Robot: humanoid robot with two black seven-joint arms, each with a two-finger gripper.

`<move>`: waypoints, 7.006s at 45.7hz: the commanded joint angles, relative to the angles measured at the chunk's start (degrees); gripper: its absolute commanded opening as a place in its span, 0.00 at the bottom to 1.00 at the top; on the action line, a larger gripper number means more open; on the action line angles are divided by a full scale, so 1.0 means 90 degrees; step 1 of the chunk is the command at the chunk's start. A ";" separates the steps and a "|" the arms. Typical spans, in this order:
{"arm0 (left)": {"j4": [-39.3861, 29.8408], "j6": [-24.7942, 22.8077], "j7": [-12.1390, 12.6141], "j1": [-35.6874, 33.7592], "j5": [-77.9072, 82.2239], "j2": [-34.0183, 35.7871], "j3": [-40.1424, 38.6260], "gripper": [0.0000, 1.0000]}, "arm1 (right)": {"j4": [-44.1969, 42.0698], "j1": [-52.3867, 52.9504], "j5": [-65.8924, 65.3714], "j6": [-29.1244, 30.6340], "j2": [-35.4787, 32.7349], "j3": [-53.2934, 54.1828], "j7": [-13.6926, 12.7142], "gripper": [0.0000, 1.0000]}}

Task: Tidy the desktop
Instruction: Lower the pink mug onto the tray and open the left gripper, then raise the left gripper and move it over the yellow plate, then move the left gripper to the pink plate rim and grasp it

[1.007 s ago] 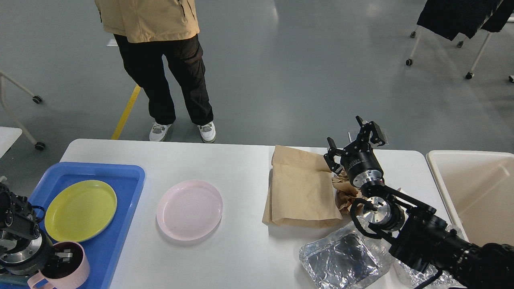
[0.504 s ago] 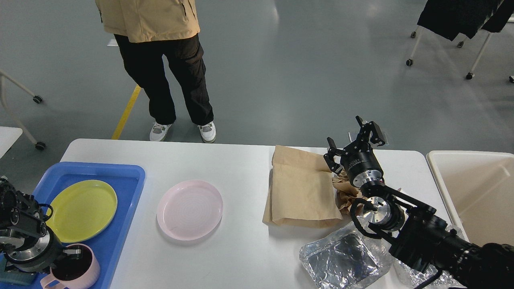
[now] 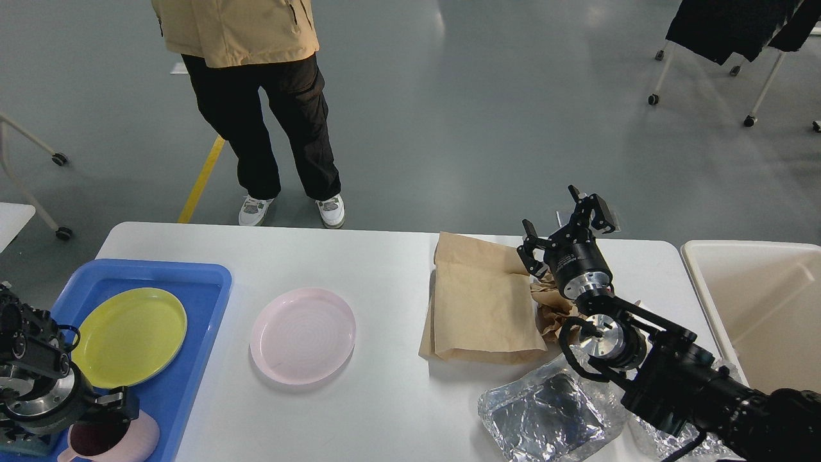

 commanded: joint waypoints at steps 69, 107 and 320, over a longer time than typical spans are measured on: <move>-0.0204 -0.0556 -0.0088 -0.2093 -0.3451 -0.0752 -0.0113 0.94 | 0.0001 0.0000 0.0000 0.0010 0.0000 0.0000 0.0002 1.00; -0.0850 -0.0096 -0.0059 -0.1849 -0.3382 -0.0820 -0.0259 0.97 | -0.0009 0.0000 0.0000 0.0000 0.0000 0.0000 0.0002 1.00; 0.0313 0.2580 -0.0557 0.1081 -0.3461 -0.1768 -0.2545 0.25 | -0.0009 0.0000 0.0000 0.0000 0.0000 0.0000 -0.0008 1.00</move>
